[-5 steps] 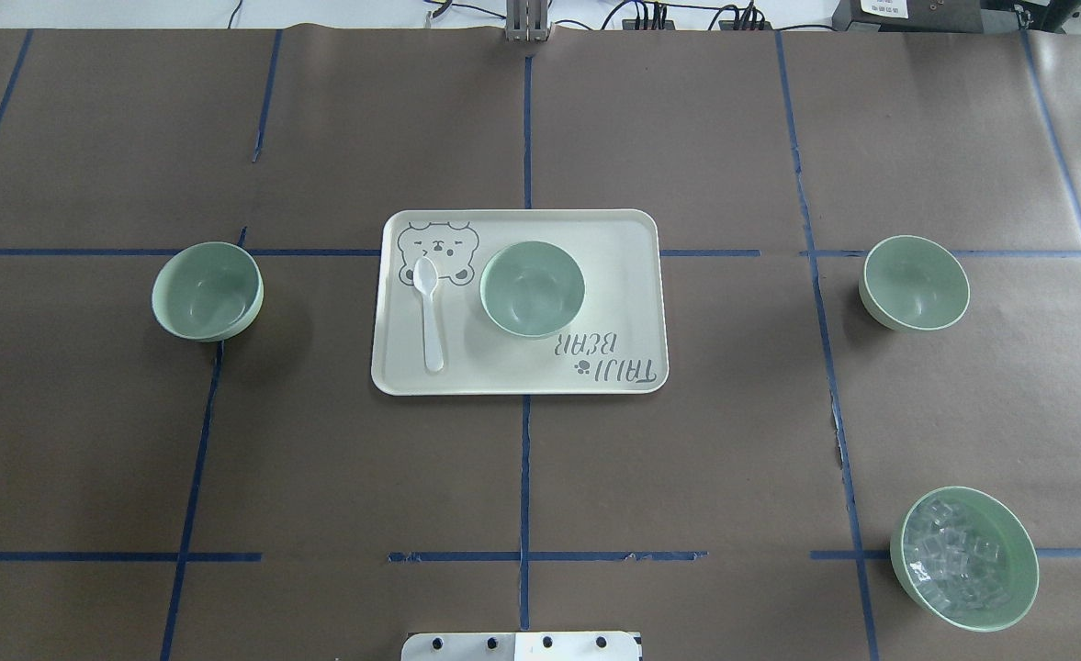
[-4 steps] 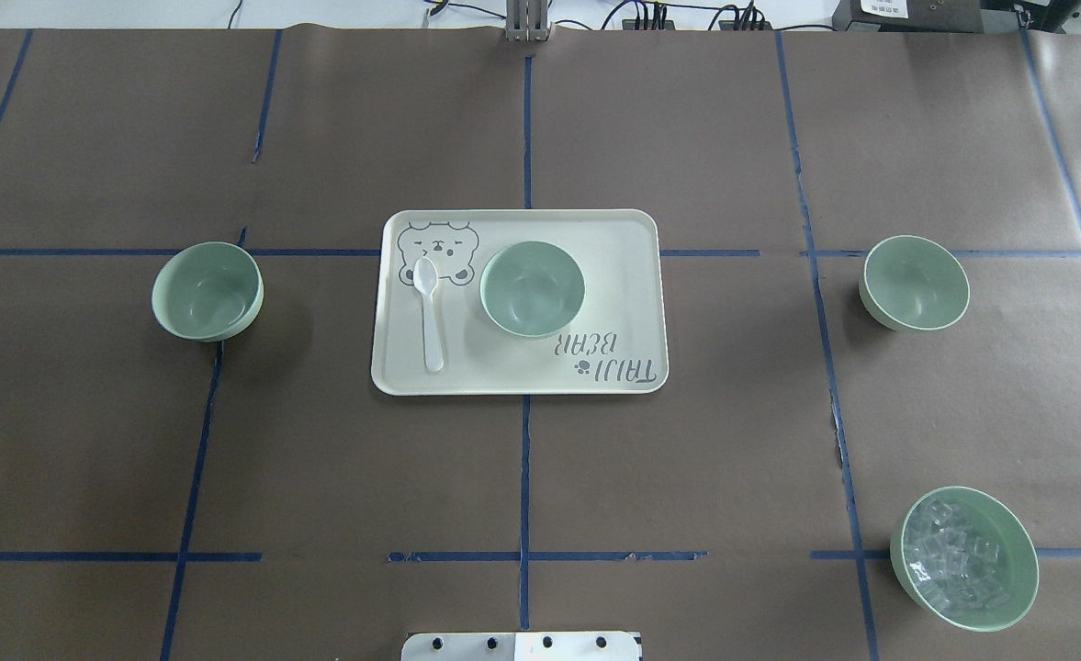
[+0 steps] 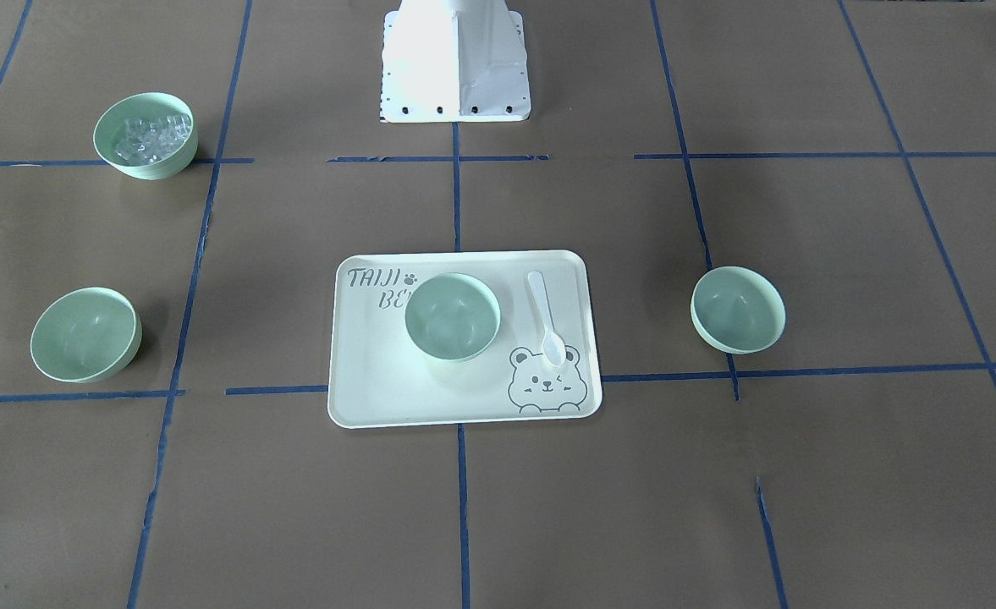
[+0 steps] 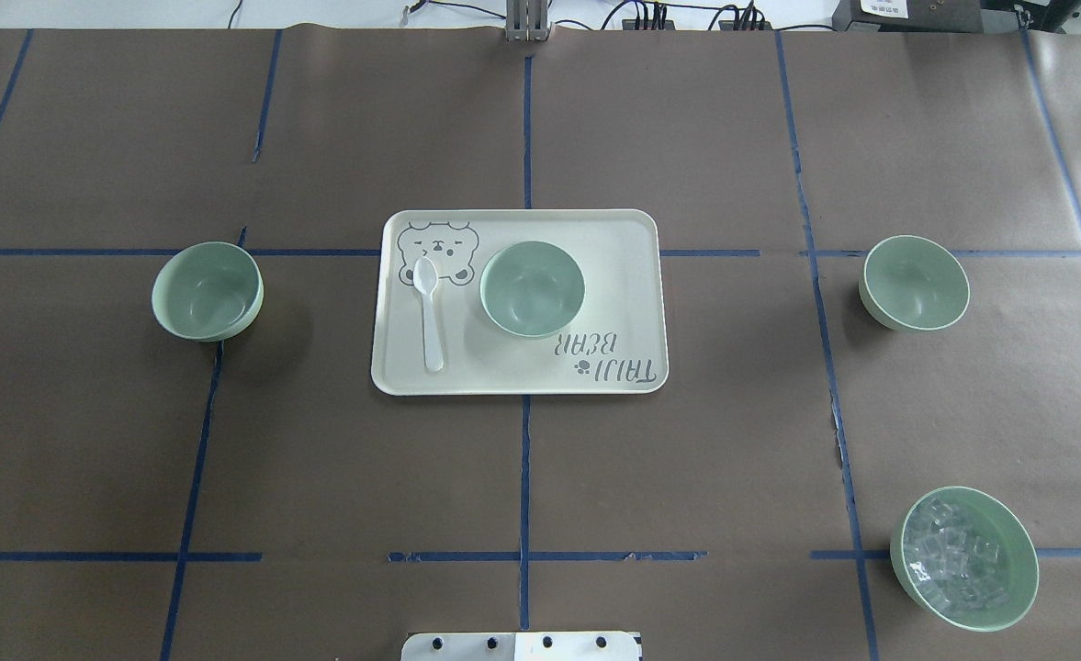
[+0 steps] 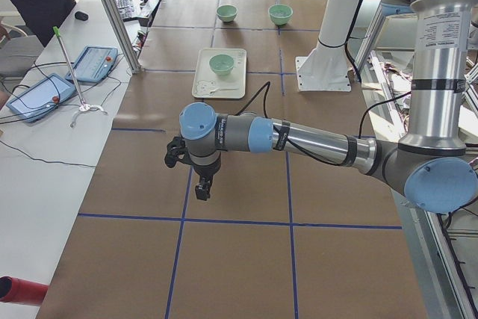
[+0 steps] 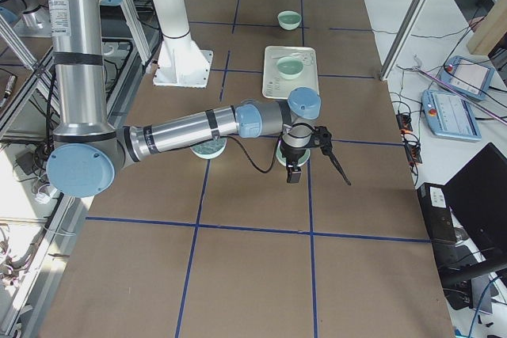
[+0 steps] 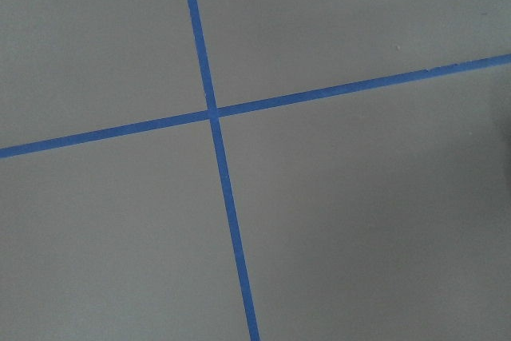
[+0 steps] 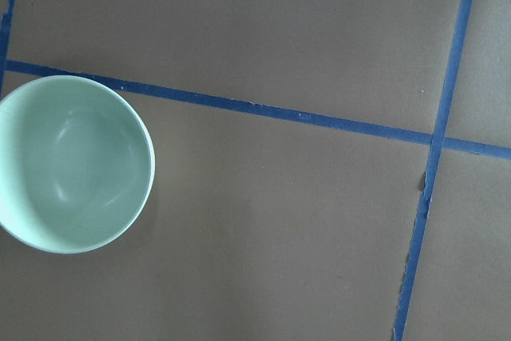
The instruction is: Stack green bowls together
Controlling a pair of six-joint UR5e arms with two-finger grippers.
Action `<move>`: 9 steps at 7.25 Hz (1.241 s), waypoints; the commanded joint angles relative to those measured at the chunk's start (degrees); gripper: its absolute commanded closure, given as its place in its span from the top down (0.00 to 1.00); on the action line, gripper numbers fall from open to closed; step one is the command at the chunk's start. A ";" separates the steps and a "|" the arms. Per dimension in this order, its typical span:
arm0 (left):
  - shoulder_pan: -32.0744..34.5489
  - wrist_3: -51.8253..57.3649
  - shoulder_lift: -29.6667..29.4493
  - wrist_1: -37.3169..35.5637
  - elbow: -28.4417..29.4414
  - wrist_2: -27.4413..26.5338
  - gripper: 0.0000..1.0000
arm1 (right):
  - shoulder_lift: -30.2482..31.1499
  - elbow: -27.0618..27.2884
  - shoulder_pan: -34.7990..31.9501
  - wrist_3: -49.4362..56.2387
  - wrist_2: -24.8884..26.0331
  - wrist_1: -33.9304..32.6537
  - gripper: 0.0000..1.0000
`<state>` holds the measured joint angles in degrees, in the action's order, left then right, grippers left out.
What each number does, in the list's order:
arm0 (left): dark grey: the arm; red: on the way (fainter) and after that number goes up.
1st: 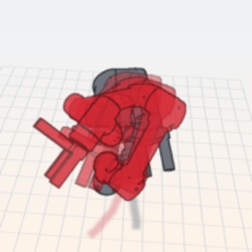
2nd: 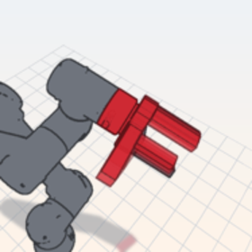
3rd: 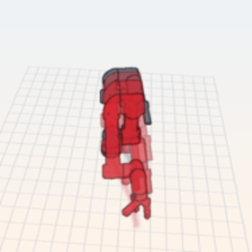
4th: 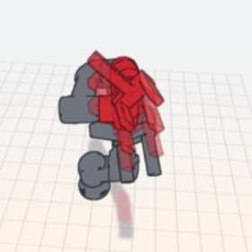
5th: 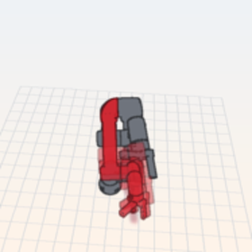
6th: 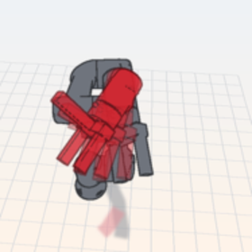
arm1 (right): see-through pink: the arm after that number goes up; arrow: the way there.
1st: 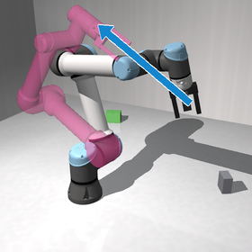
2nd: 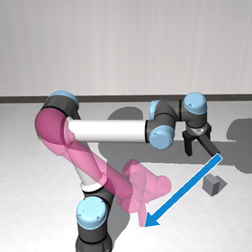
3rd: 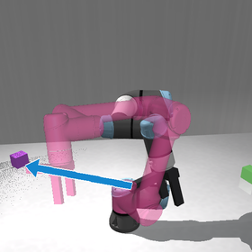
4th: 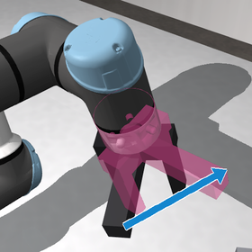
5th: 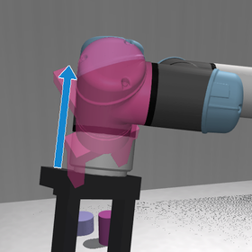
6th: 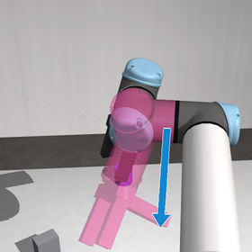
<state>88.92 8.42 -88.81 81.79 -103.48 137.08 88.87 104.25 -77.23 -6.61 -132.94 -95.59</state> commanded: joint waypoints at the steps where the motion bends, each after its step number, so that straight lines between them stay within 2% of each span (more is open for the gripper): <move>1: -0.06 0.11 0.82 3.54 2.29 0.47 1.00 | -0.45 -0.88 2.94 -0.68 -0.65 0.92 1.00; 2: -0.93 0.11 0.66 9.04 3.10 2.21 1.00 | -1.50 -3.06 6.53 -8.60 -0.65 7.81 1.00; 3: -1.12 -0.06 1.09 11.53 3.37 4.75 1.00 | -1.68 -6.91 9.79 -19.64 -0.57 18.23 1.00; 4: -1.12 0.02 1.01 11.73 3.37 4.78 1.00 | -2.64 -11.56 13.21 -28.28 -0.04 27.38 1.00; 5: -1.12 -0.15 1.01 11.73 3.37 4.78 1.00 | -6.13 -15.70 14.73 -35.24 1.44 31.91 1.00; 7: -1.03 -0.42 0.92 11.73 2.67 4.78 1.00 | -6.61 -17.83 16.40 -36.98 3.20 32.05 0.98; 8: -1.03 -0.42 0.92 11.64 2.67 4.78 1.00 | -6.69 -18.02 18.50 -37.15 5.65 32.05 0.95; 9: -1.03 -0.50 0.92 11.73 2.58 4.78 1.00 | -6.61 -17.85 18.69 -37.24 5.85 31.96 0.55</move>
<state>87.87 8.00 -87.88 93.47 -100.77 141.85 82.31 86.64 -59.61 -43.49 -128.33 -63.70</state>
